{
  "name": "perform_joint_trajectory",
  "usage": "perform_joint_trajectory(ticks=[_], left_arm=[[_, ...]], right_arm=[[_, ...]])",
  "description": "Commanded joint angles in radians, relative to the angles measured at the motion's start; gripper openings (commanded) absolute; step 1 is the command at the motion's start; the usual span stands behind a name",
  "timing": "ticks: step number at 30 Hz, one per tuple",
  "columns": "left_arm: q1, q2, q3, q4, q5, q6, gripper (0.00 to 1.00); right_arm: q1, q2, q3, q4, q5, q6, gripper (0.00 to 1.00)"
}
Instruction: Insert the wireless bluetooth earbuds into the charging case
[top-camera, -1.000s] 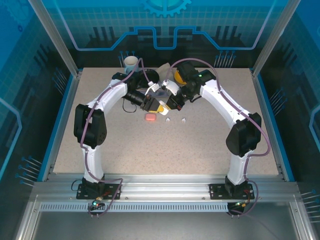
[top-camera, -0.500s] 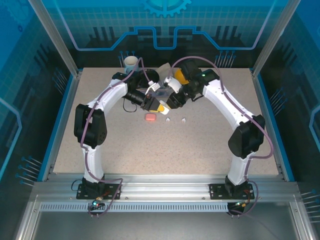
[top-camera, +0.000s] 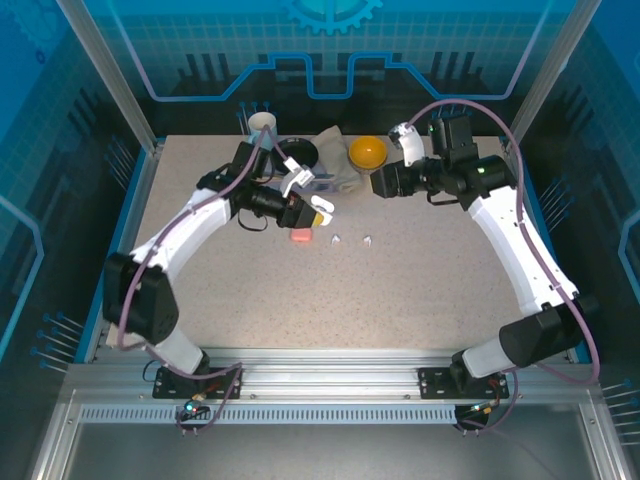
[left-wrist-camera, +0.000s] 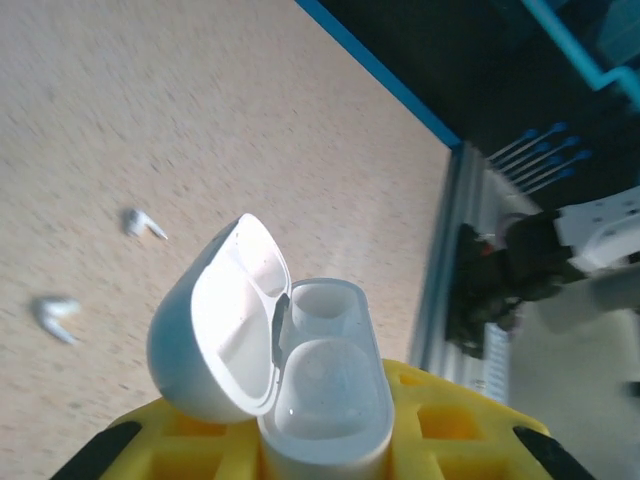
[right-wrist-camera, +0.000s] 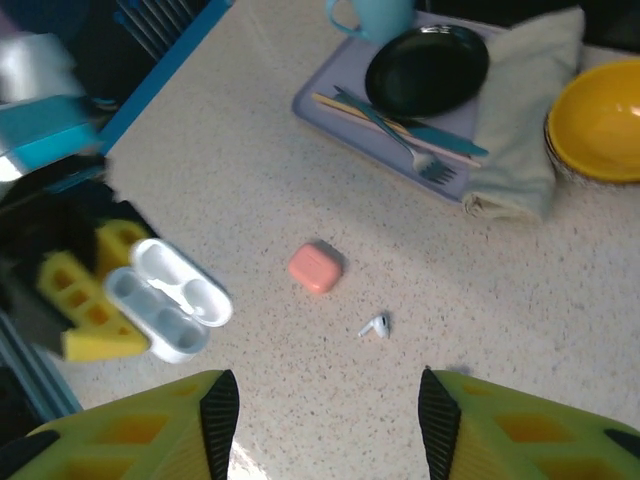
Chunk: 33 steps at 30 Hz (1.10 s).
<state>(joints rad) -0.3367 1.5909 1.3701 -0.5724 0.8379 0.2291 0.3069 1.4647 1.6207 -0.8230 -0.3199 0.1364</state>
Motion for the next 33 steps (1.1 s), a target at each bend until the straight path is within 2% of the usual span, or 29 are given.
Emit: perform_joint_trajectory(ticks=[1,5,9,13,18,27,33], left_arm=[[-0.052,-0.099,-0.112,0.292,-0.205,-0.017,0.0],[-0.111,-0.219,-0.284,0.539,-0.355,-0.043,0.0],[-0.154,-0.316,-0.512,0.868,-0.482,-0.102,0.0],[-0.175,-0.365,-0.718,1.195,-0.516,-0.135,0.0],[-0.188,-0.362,-0.85,1.427,-0.538,-0.179,0.0],[-0.187,-0.311,-0.92,1.594,-0.449,-0.146,0.0],[-0.158,-0.262,-0.94,1.689,-0.44,-0.125,0.0]], right_arm=[[-0.007,-0.017,-0.091,0.062,0.102,0.232,0.54],[0.015,-0.052,-0.201,0.103,0.173,0.398,0.55],[0.05,-0.07,-0.284,0.117,0.251,0.528,0.55],[0.101,-0.043,-0.298,0.094,0.322,0.607,0.55],[0.171,0.046,-0.259,0.041,0.43,0.708,0.56],[0.26,0.352,-0.013,-0.076,0.529,0.842,0.66],[0.269,0.524,0.129,-0.101,0.507,0.91,0.67]])
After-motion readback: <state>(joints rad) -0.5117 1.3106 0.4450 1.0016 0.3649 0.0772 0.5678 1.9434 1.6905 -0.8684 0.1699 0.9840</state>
